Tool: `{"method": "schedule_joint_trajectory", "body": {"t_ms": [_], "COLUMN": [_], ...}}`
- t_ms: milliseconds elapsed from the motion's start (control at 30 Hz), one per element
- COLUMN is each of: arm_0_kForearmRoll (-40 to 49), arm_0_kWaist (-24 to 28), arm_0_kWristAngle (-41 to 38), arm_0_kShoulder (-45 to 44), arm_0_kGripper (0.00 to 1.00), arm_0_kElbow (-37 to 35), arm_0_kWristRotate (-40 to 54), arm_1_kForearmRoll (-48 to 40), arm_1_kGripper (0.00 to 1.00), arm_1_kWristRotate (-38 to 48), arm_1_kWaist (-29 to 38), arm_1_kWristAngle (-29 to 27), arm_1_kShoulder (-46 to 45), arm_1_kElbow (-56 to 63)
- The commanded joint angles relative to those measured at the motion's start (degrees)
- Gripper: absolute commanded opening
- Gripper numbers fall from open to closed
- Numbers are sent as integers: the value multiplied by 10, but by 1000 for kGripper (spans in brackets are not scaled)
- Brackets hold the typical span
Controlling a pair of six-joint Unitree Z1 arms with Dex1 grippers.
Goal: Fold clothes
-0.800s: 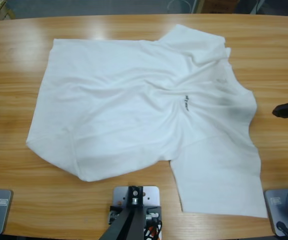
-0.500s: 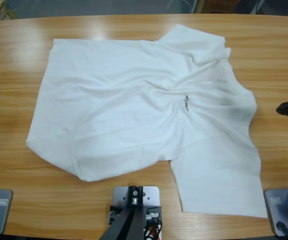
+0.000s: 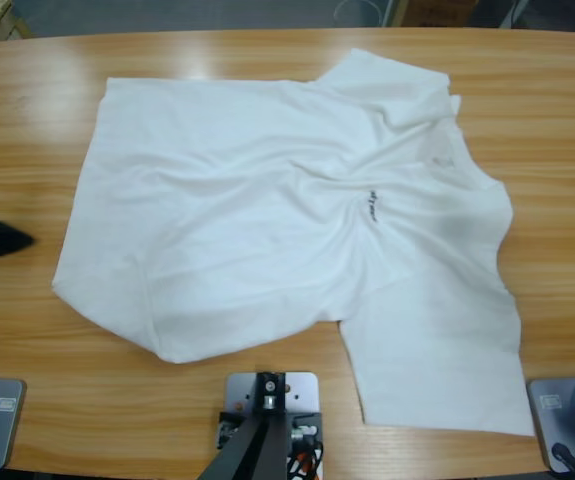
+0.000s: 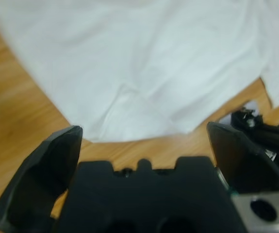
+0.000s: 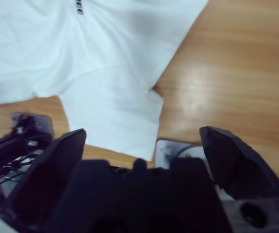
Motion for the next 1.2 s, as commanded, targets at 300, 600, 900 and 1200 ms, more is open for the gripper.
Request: {"method": "schedule_joint_trajectory", "body": {"t_ms": [300, 600, 900, 1200], "arm_0_kForearmRoll": [-9, -36, -41, -41], "arm_0_kWaist": [-48, -54, -54, -54], "arm_0_kWristAngle": [37, 55, 55, 52], "arm_0_kShoulder": [272, 345, 378, 390], "arm_0_kGripper": [987, 999, 706, 305], "arm_0_kElbow": [-19, -33, -33, -26], "arm_0_kWristRotate": [-156, -155, -144, -142], "arm_1_kForearmRoll": [-166, -206, -217, -237], "arm_1_kGripper": [1000, 1000, 998, 863], "arm_1_kWristRotate": [143, 186, 186, 177], "arm_1_kWaist": [13, 53, 53, 53], "arm_1_kWristAngle": [-2, -3, -4, 5], "arm_1_kShoulder": [39, 52, 57, 44], "arm_1_kElbow": [168, 213, 219, 229]}}
